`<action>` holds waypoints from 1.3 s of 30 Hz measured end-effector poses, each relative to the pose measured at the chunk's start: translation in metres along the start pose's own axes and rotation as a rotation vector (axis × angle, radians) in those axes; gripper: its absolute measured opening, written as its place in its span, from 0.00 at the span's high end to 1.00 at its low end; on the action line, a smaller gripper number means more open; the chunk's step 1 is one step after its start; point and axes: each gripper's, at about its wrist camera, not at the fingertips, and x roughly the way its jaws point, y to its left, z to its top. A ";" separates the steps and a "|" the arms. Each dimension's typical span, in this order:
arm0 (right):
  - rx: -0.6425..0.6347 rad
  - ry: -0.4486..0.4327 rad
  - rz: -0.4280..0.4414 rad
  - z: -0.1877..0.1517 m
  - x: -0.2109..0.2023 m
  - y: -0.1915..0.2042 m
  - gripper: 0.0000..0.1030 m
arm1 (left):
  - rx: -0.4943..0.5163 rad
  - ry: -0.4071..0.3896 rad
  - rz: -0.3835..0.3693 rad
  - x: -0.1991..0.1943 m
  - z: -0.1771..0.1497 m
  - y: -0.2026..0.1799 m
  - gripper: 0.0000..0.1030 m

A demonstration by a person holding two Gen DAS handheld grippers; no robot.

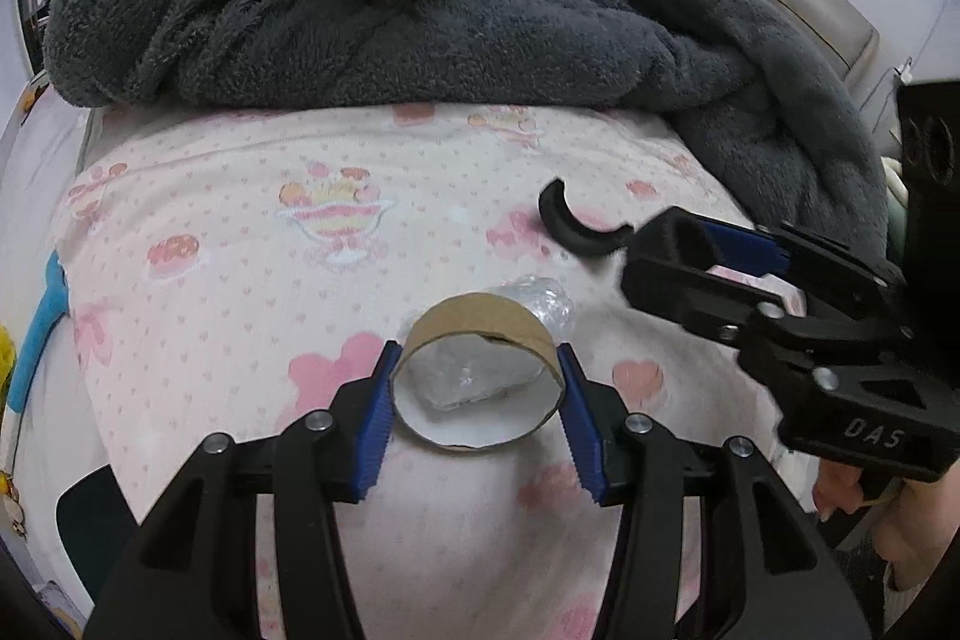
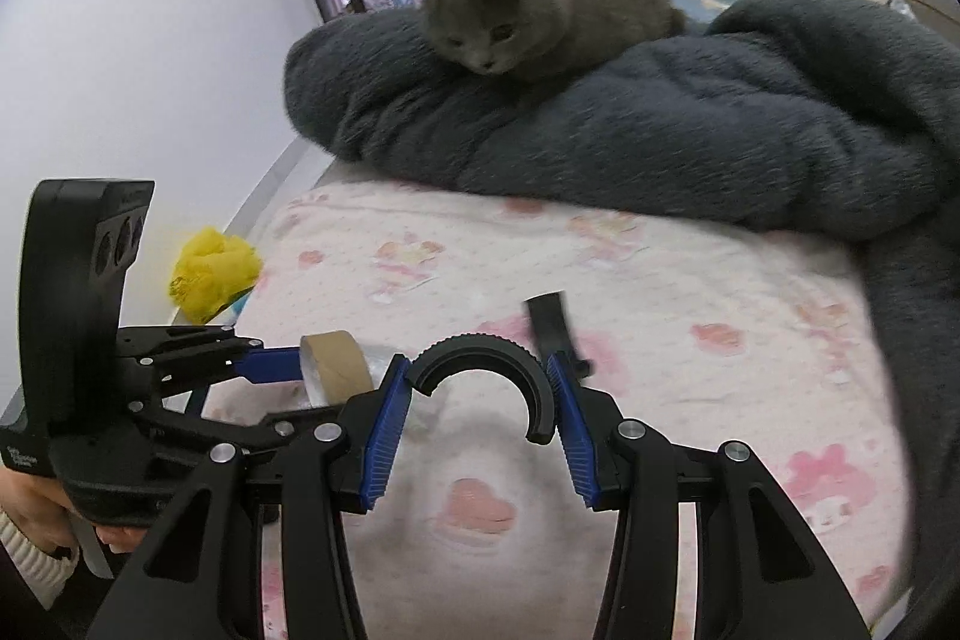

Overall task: Collect trash
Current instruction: 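Lift the tape roll and black clip and carry both toward the green bin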

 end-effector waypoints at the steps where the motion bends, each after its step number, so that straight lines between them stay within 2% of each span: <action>1: -0.002 0.007 0.012 -0.001 0.003 0.003 0.54 | 0.006 0.001 0.000 -0.002 -0.003 0.000 0.49; 11: 0.010 0.055 0.066 -0.010 0.018 0.020 0.54 | 0.064 -0.019 -0.029 -0.021 -0.023 0.001 0.49; 21: 0.007 0.082 0.065 -0.011 0.035 0.040 0.54 | 0.038 -0.030 -0.037 -0.040 -0.040 0.018 0.49; 28: -0.016 0.102 0.029 -0.013 0.052 0.057 0.64 | 0.008 -0.047 -0.023 -0.057 -0.054 0.040 0.49; 29: -0.019 0.097 0.019 -0.012 0.052 0.059 0.74 | 0.001 -0.048 -0.022 -0.058 -0.056 0.043 0.49; 31: -0.020 0.085 0.007 -0.009 0.051 0.060 0.82 | -0.016 -0.052 -0.024 -0.062 -0.059 0.051 0.49; 39: -0.039 0.044 0.019 0.000 0.043 0.075 0.88 | -0.038 -0.059 -0.001 -0.070 -0.071 0.066 0.49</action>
